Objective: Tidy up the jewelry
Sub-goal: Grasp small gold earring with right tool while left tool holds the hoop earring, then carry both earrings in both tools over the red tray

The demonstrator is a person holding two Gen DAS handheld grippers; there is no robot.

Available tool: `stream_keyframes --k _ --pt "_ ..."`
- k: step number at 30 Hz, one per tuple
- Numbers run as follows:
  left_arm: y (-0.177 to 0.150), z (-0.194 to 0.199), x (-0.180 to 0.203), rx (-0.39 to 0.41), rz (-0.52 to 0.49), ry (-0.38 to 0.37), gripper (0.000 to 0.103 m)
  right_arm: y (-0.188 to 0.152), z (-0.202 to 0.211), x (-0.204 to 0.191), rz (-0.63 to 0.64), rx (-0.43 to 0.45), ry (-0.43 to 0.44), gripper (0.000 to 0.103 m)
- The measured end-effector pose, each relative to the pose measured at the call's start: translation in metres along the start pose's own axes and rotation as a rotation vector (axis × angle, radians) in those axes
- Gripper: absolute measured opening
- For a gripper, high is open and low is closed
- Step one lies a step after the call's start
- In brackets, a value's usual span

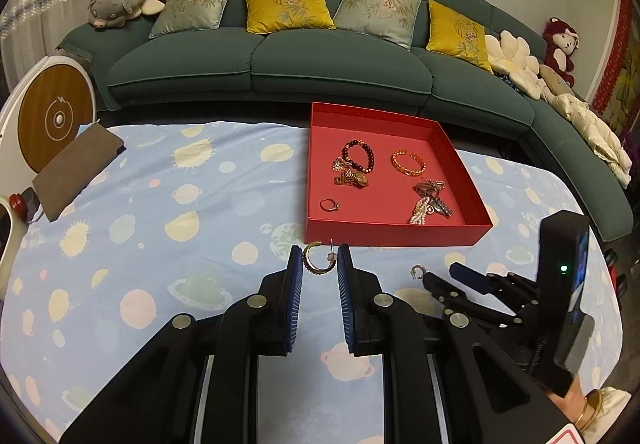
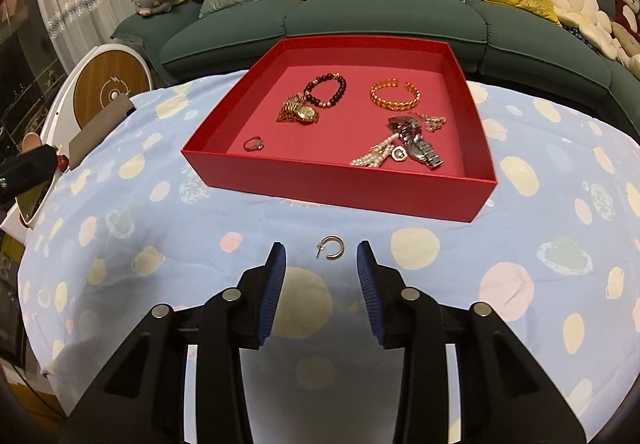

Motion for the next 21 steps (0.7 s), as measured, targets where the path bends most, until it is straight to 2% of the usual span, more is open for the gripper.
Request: stream_keyframes --k 3,5,7,8,11,16,21 --pt "-0.001 -0.005 -0.004 -0.012 0.0 0.003 0.015 -0.004 -0.017 -0.006 0.012 -0.029 -0.017 0.035" --pt "-0.002 -0.007 -0.007 -0.02 0.001 0.005 0.015 -0.007 -0.027 -0.01 0.032 -0.043 -0.043 0.027" --pt "-0.003 -0.009 -0.009 -0.025 0.001 0.005 0.015 -0.01 -0.034 -0.01 0.037 -0.056 -0.064 0.015" --pt "-0.003 -0.009 -0.01 -0.026 0.002 0.005 0.015 -0.01 -0.034 -0.01 0.038 -0.043 -0.071 0.014" --pt "-0.004 -0.009 -0.012 -0.027 0.003 0.006 0.015 -0.008 -0.035 -0.009 0.036 -0.043 -0.079 0.002" --pt "-0.002 -0.009 -0.016 -0.029 0.011 0.005 0.015 -0.005 -0.023 -0.008 0.018 -0.021 -0.066 0.0" --pt "0.007 -0.016 -0.011 -0.035 0.005 -0.006 0.015 0.017 0.02 -0.004 -0.009 0.046 -0.012 0.0"
Point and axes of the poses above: each gripper's, at about its wrist camera, not at the fingertips, and z roughly against the way its jaws point, x to its right, y to its top, the point moved 3 cm from there along -z, roughly the way its jaws point, and after that the axes turned 1 degree about z, right-handed, at the moved point
